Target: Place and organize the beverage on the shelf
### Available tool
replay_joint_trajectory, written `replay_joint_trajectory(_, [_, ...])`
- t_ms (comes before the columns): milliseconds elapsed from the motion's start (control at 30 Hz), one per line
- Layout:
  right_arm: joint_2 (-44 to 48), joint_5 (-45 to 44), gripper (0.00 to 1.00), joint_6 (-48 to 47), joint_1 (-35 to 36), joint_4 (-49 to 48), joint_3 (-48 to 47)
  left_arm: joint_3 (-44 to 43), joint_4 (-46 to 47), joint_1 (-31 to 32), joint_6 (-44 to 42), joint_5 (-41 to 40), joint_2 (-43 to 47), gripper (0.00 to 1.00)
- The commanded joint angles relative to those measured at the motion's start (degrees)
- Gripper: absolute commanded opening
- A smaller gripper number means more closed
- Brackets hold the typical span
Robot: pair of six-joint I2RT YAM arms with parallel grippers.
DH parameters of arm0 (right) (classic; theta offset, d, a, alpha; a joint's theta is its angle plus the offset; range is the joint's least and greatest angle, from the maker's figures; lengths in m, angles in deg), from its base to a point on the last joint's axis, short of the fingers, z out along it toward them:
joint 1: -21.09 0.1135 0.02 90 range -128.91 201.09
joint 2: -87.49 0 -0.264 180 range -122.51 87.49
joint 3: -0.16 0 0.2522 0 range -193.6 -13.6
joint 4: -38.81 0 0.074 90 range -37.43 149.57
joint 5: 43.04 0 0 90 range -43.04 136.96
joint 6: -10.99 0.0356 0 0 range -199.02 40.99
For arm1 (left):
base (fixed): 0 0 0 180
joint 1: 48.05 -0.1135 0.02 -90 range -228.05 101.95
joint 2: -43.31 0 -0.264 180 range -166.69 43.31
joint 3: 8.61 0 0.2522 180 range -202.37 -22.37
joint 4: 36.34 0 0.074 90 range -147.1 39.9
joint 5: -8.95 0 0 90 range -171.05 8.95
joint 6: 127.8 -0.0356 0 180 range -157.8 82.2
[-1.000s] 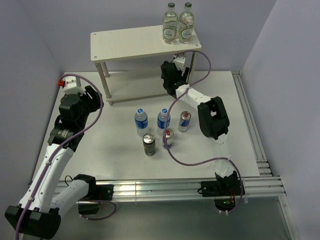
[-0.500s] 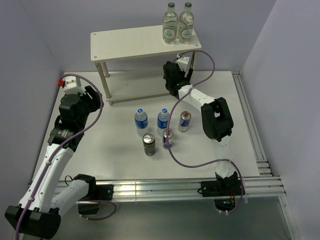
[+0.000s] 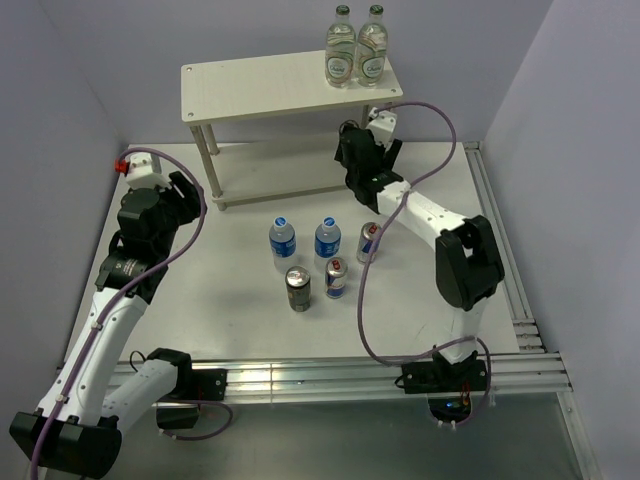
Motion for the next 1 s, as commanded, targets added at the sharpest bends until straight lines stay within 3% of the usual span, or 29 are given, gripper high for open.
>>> replay_joint_trajectory(0, [6.35,0.87,1.0,2.32,0.77,0.08,3.53,-0.12,1.1,-0.25,-1.21,-1.18,1.28,0.62])
replay_joint_trajectory(133, [14.26,0.17,1.0,5.83,2.0,5.08,9.85,-0.04,1.18,-0.25,-1.38,-1.53,1.54,0.62])
replay_joint_trajectory(333, [32.01,0.52,1.0,11.38,4.72,5.98,30.74,-0.04,1.01,-0.25,-1.3,-1.36,1.37,0.62])
replay_joint_trajectory(533, [47.38,-2.03,1.0,14.1,9.73,10.62,42.46,-0.21,1.1,-0.34,-1.21,-0.83,1.54,0.62])
replay_joint_trajectory(833, [53.56,-4.66,1.0,20.08,20.89,18.28,48.62,-0.21,1.27,-0.34,-1.99,2.67,1.89,0.68])
replay_joint_trajectory(967, [51.72,-5.37,1.0,23.06,23.97,20.38,49.24,0.14,3.21,2.11,-3.31,16.29,3.03,0.85])
